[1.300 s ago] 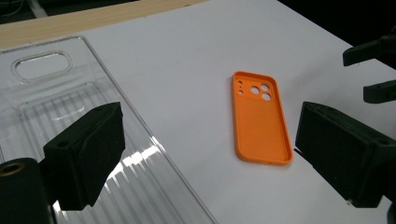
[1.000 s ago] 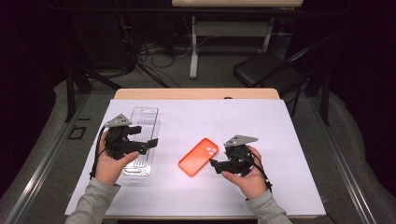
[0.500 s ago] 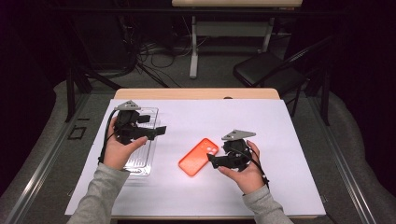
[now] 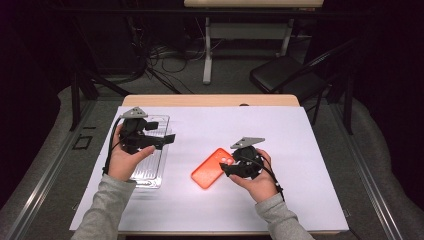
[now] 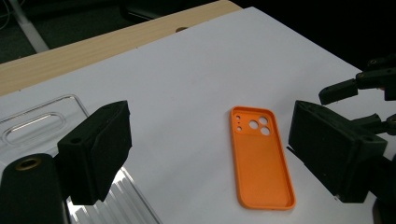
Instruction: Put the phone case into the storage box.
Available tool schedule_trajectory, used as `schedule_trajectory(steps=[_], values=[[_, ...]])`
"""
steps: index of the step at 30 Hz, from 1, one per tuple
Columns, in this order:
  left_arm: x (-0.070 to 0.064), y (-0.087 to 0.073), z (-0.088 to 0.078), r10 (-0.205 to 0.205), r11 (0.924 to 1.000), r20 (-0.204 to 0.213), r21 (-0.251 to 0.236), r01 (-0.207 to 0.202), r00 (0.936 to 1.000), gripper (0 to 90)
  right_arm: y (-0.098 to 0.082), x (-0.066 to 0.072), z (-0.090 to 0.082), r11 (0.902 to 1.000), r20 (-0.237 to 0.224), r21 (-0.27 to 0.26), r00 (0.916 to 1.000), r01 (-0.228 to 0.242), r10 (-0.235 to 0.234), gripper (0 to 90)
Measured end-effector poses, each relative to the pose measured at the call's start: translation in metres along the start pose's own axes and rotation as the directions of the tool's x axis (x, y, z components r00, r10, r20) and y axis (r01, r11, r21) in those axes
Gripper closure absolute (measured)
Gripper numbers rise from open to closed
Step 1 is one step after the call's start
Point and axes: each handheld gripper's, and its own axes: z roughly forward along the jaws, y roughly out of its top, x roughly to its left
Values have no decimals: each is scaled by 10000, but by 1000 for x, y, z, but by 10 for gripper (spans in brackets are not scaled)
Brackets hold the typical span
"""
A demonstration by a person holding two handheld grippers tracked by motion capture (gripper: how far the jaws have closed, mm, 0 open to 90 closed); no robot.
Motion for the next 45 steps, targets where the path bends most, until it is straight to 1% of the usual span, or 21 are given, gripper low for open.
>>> schedule_trajectory(steps=[5,7,11,15,16,18,19,20,21,23,25,27,29,32,34,35,36,39,41,43,45], values=[[1,-1,-3,-10,10000,-67,-54,10,10000,133,5,3,8,9996,-212,231,9997,137,-132,494],[1,-2,-5,-36,10000,-98,-89,35,9999,133,6,4,12,9990,-236,344,9994,271,-263,494],[1,-2,-7,-12,9999,-83,-127,11,10000,133,10,9,19,9979,-197,553,9992,350,-340,497],[1,-3,-8,-48,9999,-110,-112,47,9999,133,14,10,23,9967,-275,672,9987,452,-434,504],[1,-3,-8,-52,9999,-112,-126,50,9999,133,15,11,24,9963,-287,721,9986,464,-445,524],[1,-4,-9,-74,9999,-136,-144,72,9999,133,16,10,28,9941,-239,842,9974,691,-673,525],[1,-4,-10,-62,9999,-143,-148,60,9999,133,16,10,28,9941,-239,842,9974,691,-673,525],[1,-4,-11,-67,9999,-150,-154,64,9999,133,17,7,29,9941,-178,902,9981,601,-587,529],[1,-4,-11,-72,9998,-165,-178,69,9998,133,17,7,29,9941,-178,902,9981,601,-587,529],[2,-4,-12,-57,9998,-178,-186,53,9998,136,20,-2,29,9940,-403,1042,9987,343,-303,573],[2,-4,-12,-62,9998,-162,-191,59,9998,138,21,-4,29,9933,-372,1091,9988,368,-329,575],[2,-4,-12,-67,9998,-172,-187,64,9998,138,27,-11,28,9920,-327,1167,9985,485,-449,578],[1,-5,-12,-73,9998,-172,-186,70,9998,138,29,-13,28,9914,-315,1217,9985,477,-442,577],[2,-5,-12,-85,9998,-193,-188,82,9998,140,35,-21,30,9889,-224,1396,9986,516,-489,566],[2,-5,-13,-99,9998,-196,-182,95,9998,141,39,-27,31,9866,-285,1579,9989,414,-373,566],[2,-5,-13,-92,9998,-194,-175,89,9998,142,42,-31,33,9835,-261,1759,9989,422,-382,566],[2,-5,-13,-103,9998,-193,-181,99,9998,142,44,-33,34,9826,-251,1806,9989,438,-399,566],[3,-5,-13,-125,9998,-213,-173,121,9997,141,47,-36,36,9801,-272,1935,9989,432,-386,566],[3,-6,-13,-134,9998,-221,-176,130,9997,142,50,-38,38,9771,-309,2051,9982,574,-521,566],[4,-6,-13,-142,9997,-228,-184,138,9996,142,52,-38,39,9788,-386,1951,9977,622,-557,570],[4,-6,-13,-139,9997,-220,-183,135,9997,143,55,-39,41,9752,-406,2069,9966,785,-716,575]])
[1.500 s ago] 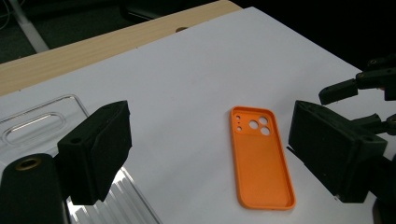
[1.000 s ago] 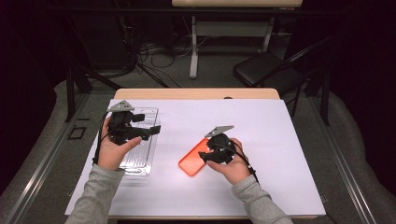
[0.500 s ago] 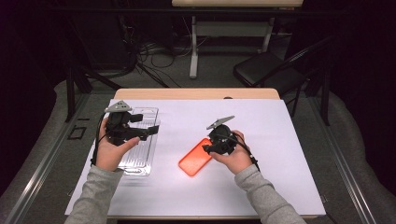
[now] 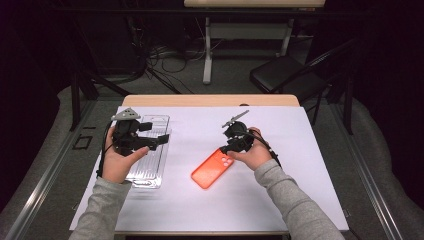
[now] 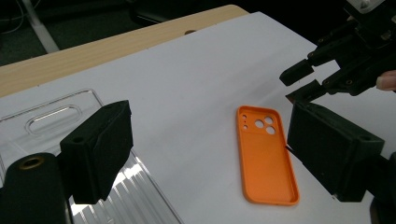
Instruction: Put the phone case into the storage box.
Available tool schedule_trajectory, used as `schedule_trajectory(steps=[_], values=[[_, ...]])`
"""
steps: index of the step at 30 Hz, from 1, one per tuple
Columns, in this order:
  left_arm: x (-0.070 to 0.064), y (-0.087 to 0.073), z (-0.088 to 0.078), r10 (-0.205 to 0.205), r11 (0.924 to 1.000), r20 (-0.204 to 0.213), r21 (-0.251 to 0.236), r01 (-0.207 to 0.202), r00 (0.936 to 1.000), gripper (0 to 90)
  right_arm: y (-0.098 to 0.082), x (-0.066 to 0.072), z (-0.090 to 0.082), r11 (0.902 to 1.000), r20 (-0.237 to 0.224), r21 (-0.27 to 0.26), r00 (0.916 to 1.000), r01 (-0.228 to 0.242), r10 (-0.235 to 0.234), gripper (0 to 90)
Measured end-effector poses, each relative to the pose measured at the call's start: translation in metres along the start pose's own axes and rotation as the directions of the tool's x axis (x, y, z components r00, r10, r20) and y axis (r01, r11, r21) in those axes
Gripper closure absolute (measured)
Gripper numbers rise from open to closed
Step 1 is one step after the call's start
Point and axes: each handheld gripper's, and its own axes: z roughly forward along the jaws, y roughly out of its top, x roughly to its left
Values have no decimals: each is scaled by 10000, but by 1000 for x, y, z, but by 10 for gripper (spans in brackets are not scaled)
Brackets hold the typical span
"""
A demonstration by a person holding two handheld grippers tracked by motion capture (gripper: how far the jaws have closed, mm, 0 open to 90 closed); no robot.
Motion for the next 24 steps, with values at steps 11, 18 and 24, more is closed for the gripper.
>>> schedule_trajectory(steps=[11,18,24], values=[[2,0,-1,-69,10000,-15,1,69,10000,145,10,-5,8,9983,137,-52,9982,580,-579,571],[3,-1,-1,-128,9999,-28,12,128,9999,149,18,-6,14,9966,-79,518,9979,647,-644,599],[4,-1,0,-162,9999,-29,41,163,9999,150,23,-9,23,9908,-3,1175,9977,668,-672,600]])
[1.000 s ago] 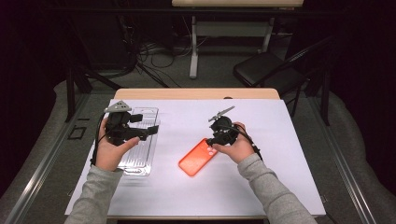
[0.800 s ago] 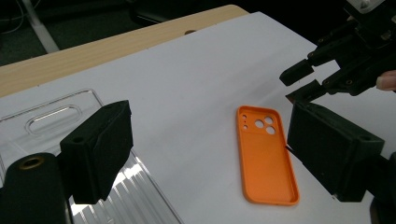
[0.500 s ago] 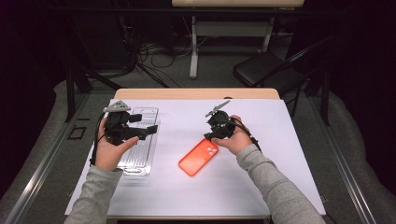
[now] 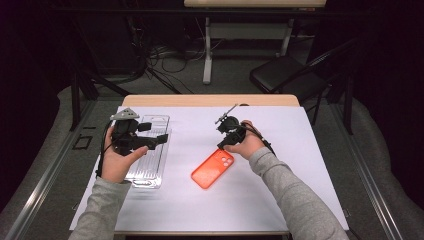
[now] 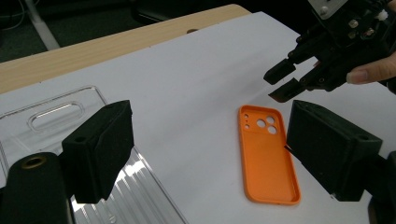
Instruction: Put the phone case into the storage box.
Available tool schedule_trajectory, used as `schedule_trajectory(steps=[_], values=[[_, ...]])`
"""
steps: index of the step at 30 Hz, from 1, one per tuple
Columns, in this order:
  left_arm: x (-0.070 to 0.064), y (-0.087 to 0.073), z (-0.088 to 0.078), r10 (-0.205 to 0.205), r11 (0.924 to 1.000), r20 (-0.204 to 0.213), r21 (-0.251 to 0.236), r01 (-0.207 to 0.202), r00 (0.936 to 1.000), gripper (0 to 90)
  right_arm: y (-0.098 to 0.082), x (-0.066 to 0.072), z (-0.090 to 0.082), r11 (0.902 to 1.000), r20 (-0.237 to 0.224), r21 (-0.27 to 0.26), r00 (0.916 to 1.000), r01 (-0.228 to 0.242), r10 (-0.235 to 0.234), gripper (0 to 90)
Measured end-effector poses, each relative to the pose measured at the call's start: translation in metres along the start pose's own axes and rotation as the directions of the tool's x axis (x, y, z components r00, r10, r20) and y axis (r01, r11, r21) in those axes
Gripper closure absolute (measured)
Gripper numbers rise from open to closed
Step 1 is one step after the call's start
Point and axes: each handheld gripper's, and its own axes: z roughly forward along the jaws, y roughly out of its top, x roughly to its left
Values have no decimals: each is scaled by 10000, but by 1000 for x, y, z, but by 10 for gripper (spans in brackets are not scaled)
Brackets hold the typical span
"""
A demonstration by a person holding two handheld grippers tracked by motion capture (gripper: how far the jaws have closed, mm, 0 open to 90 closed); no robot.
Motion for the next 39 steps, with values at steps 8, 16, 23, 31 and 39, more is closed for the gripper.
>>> schedule_trajectory(steps=[8,16,23,31,39], values=[[1,-1,1,-7,10000,-33,13,7,10000,149,3,-3,16,9952,11,973,10000,37,-39,650],[1,-1,1,-3,10000,-47,2,3,10000,150,7,-7,24,9864,61,1639,9999,144,-156,685],[1,-1,1,-31,10000,-59,16,31,10000,150,5,-10,32,9783,152,2042,9991,351,-391,732],[1,-2,2,-13,10000,-58,72,13,10000,150,5,-12,38,9753,146,2172,9989,397,-439,757],[1,-2,3,-4,10000,-59,86,4,10000,150,4,-14,43,9728,119,2293,9993,328,-365,776]])
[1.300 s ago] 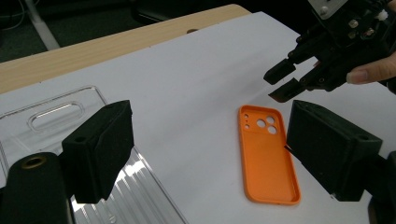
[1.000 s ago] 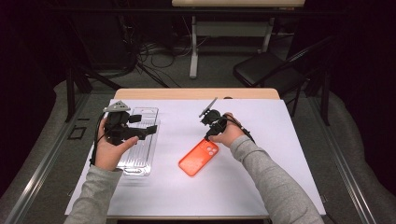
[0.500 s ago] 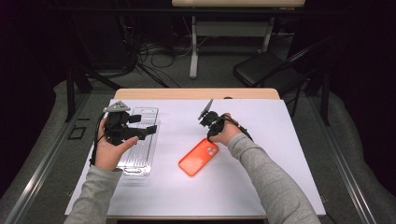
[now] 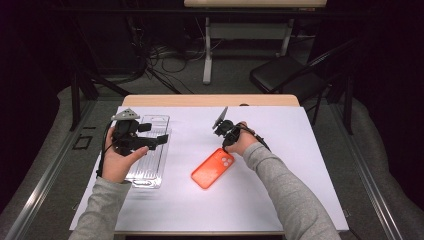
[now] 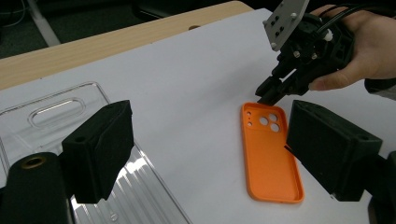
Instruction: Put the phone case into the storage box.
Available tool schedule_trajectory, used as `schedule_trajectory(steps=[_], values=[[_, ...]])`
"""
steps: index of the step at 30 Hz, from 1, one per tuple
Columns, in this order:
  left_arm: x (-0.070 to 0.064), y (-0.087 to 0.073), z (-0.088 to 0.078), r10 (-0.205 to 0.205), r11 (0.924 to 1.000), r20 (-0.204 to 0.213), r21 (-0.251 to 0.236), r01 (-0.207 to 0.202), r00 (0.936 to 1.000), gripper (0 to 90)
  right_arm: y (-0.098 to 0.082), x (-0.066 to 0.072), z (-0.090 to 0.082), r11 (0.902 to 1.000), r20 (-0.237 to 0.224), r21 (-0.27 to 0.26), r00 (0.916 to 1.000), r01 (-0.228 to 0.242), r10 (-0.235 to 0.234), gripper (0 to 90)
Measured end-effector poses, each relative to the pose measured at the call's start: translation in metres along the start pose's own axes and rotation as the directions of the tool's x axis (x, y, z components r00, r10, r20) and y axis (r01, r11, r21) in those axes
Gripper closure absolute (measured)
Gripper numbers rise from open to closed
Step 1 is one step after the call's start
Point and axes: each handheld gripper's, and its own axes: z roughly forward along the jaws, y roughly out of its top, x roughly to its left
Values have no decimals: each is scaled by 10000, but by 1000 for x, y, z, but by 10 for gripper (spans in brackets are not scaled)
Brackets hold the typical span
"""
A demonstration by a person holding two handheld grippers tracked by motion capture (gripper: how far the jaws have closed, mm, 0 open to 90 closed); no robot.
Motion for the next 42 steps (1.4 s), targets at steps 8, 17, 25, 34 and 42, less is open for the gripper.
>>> schedule_trajectory(steps=[8,17,25,34,42], values=[[0,0,0,13,10000,1,10,-13,10000,150,0,-1,5,9998,-48,221,10000,29,-28,800],[0,0,0,-22,10000,-10,29,22,10000,150,-1,-2,9,9994,-177,354,9998,-41,47,826],[1,0,0,15,10000,-17,52,-15,10000,149,-2,-2,12,9984,-313,505,9992,-243,259,846],[1,-1,1,3,10000,-6,53,-3,10000,150,-1,-2,11,9964,-349,810,9990,-263,292,862],[1,-1,1,3,10000,-9,47,-3,10000,149,-2,-3,12,9970,-377,616,9981,-458,481,884]])
